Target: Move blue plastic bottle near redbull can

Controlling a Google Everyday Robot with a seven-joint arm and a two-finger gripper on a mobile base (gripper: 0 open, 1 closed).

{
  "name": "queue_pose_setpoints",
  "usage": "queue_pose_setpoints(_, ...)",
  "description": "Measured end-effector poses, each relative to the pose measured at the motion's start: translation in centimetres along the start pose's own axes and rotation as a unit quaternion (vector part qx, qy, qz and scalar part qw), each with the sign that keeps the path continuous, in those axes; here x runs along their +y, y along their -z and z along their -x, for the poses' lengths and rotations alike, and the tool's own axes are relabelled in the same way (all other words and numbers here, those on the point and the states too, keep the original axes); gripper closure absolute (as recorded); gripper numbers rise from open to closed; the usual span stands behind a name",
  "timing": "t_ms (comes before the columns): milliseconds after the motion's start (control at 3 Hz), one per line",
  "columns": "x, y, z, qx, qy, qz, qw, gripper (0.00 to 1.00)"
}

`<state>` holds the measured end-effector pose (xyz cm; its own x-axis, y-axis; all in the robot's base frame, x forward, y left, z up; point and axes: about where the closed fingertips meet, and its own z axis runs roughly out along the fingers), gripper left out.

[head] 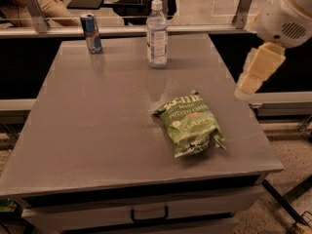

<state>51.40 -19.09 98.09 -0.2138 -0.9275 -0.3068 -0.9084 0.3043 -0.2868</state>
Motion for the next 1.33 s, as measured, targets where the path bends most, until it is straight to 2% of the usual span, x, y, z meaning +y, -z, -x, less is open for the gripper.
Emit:
queue_pose_setpoints(667, -7.6, -3.7, 3.6, -0.053, -0.045, -0.02, 0.9973, 0.0)
queue_pose_setpoints(1333, -12.7, -7.3, 7.0, -0.089, -0.086, -0.028, 0.9919, 0.0)
